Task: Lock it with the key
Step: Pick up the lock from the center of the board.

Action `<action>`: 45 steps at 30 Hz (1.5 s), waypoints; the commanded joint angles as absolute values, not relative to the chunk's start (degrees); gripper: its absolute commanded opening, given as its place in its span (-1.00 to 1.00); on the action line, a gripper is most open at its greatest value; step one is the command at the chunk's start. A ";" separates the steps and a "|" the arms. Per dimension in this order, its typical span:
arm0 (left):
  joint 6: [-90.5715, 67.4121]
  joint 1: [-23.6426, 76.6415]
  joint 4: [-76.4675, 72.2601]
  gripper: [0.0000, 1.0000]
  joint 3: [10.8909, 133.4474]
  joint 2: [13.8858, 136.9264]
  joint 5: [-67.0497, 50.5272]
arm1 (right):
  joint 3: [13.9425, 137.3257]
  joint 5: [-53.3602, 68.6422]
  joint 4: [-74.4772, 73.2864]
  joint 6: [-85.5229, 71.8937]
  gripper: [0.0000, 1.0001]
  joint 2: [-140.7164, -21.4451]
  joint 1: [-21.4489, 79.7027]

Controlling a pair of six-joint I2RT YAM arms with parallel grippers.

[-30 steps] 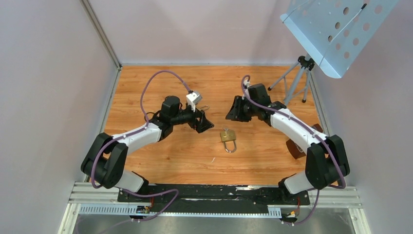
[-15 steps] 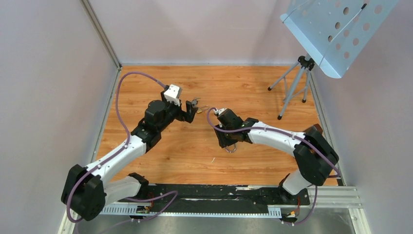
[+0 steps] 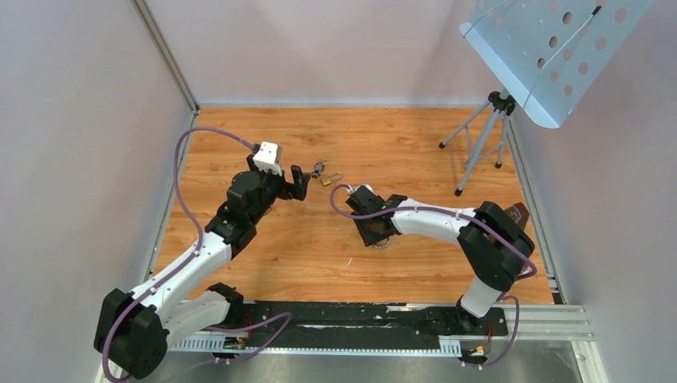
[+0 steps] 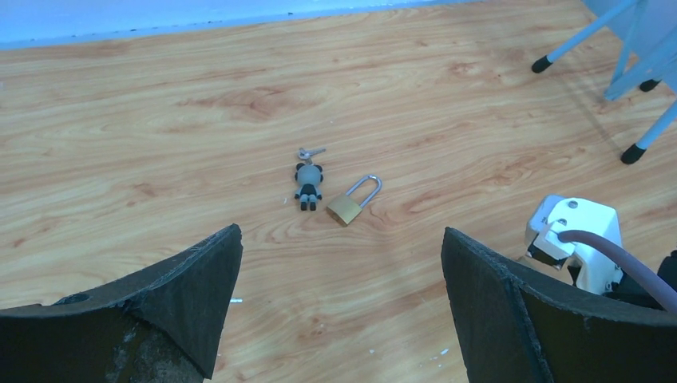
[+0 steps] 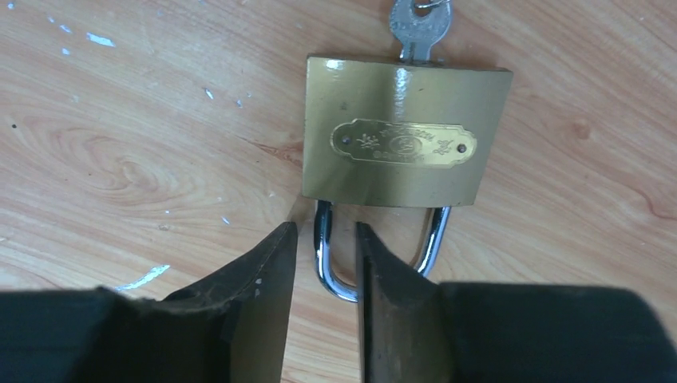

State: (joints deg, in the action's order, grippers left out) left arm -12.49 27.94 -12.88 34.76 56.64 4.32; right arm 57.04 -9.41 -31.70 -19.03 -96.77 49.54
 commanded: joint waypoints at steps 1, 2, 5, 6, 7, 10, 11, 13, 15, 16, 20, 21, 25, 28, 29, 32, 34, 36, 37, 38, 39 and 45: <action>-13.09 27.27 -13.49 1.00 34.76 55.46 5.62 | 57.86 -8.66 -31.69 -19.16 -0.50 -98.55 50.10; -13.09 27.21 -13.42 1.00 34.73 55.46 5.62 | 57.78 -8.62 -31.75 -19.16 -0.67 -98.79 50.10; -12.78 27.16 -13.39 1.00 34.72 55.58 5.26 | 57.92 -8.74 -32.00 -19.25 -1.00 -99.25 50.10; -12.72 27.16 -13.37 1.00 34.76 55.61 4.96 | 58.13 -8.64 -31.99 -19.06 -1.00 -99.04 50.02; -12.67 27.16 -13.30 1.00 34.79 55.69 4.85 | 58.48 -8.39 -31.99 -18.76 -1.00 -98.52 49.97; -12.72 27.16 -13.03 1.00 34.88 55.65 4.33 | 59.86 -5.37 -31.99 -17.56 -1.00 -95.65 48.97; -12.69 27.11 -12.79 1.00 34.93 55.60 3.81 | 60.38 -3.62 -31.88 -17.14 -1.00 -94.24 48.08; -12.44 27.08 -12.22 1.00 35.16 55.51 2.60 | 61.35 1.27 -31.68 -16.12 -1.00 -91.56 46.11; -12.00 27.07 -11.75 1.00 35.32 55.34 0.97 | 62.20 6.23 -31.41 -15.00 -1.00 -89.10 43.71; -11.71 27.07 -11.72 1.00 35.37 55.19 -0.08 | 62.49 7.60 -31.30 -14.87 -1.00 -88.00 42.63; -10.01 27.05 -12.83 1.00 35.85 55.78 -6.72 | 63.47 13.78 -31.16 -15.87 -1.00 -85.34 37.96; -9.62 27.06 -13.14 1.00 36.25 56.10 -9.66 | 63.72 15.05 -31.09 -16.20 -1.00 -84.89 36.99; -4.84 27.07 -12.87 0.98 38.34 60.18 -22.71 | 64.07 20.36 -30.40 -17.01 -1.00 -83.78 34.18; 4.94 27.07 -6.14 0.95 43.05 66.04 -36.69 | 64.18 24.44 -30.16 -17.75 -1.00 -83.67 32.22; 7.61 27.11 -4.08 0.94 44.29 67.38 -42.55 | 64.16 25.41 -30.10 -17.71 -1.00 -83.63 31.91; 14.66 27.24 1.84 0.91 48.50 73.69 -48.79 | 63.61 26.99 -29.78 -17.54 -1.00 -83.41 31.61; 16.52 27.36 0.97 0.90 49.04 76.59 -54.99 | 63.19 27.98 -29.30 -17.67 -1.00 -83.32 31.34; 16.79 27.87 -1.15 0.90 49.37 79.29 -58.06 | 62.58 29.08 -28.53 -17.69 -1.00 -83.21 31.41; 16.44 28.13 -1.90 0.89 49.47 81.06 -59.04 | 62.24 29.47 -28.04 -17.81 -1.00 -83.10 31.30; 16.48 28.54 -2.76 0.89 49.81 82.10 -60.86 | 61.96 29.93 -27.64 -17.85 -1.00 -83.07 31.29; 16.78 28.77 -2.96 0.88 50.09 84.09 -61.59 | 61.68 30.31 -27.16 -17.91 -1.00 -83.10 31.29; 17.27 29.53 -2.32 0.85 53.37 91.97 -67.64 | 60.48 34.35 -24.55 -17.50 -1.00 -81.93 31.20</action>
State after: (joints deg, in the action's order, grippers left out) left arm 15.03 29.17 -1.39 49.58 88.95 -58.92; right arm 59.92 27.79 -31.53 -17.02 -85.91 31.51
